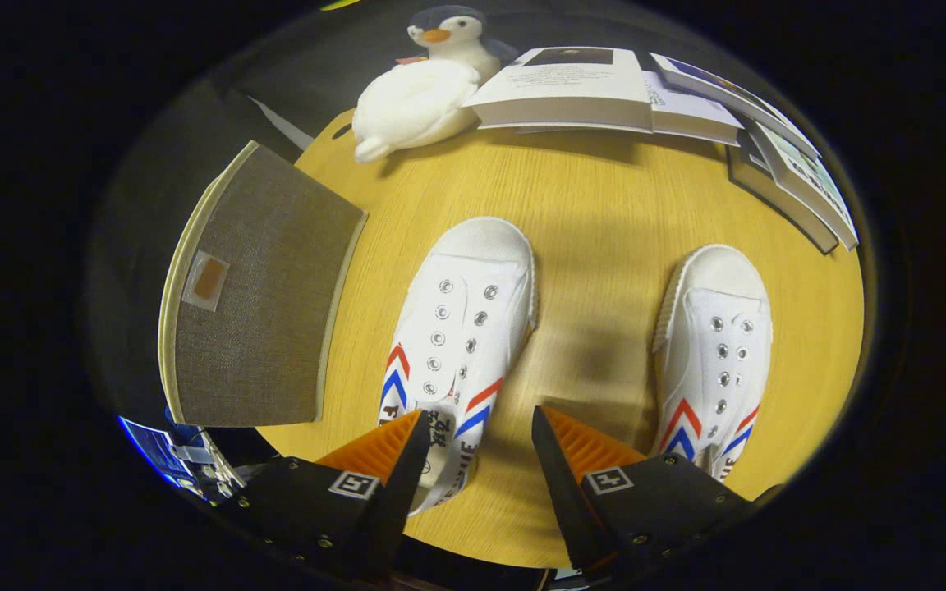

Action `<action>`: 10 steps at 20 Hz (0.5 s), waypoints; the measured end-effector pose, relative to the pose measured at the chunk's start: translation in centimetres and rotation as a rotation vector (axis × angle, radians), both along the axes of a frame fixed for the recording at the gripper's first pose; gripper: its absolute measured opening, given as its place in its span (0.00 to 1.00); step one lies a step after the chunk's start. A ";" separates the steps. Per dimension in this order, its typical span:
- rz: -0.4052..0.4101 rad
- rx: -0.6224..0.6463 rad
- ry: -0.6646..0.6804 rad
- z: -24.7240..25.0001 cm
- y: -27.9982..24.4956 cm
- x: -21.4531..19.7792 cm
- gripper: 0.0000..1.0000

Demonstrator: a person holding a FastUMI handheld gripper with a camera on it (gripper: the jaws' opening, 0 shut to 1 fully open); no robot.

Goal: Open the storage box then place both shoes into the box .Put the left shoe in first, then the right shoe, with the right side of both shoes facing outward in a uniform manner.

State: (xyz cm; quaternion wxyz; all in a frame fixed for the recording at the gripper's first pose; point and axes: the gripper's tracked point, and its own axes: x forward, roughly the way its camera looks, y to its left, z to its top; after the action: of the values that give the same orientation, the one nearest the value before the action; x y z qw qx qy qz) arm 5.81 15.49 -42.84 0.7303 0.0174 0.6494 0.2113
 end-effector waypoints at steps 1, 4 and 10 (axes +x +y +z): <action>0.014 -0.013 -0.008 -0.4 0.1 0.3 0.74; -0.007 -0.018 0.003 -0.8 0.5 0.1 0.18; -0.112 0.036 0.097 1.5 1.4 -0.2 0.02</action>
State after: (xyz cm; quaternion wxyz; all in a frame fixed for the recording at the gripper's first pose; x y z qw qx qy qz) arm 5.64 16.89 -41.37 0.7081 0.0769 0.6782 0.1809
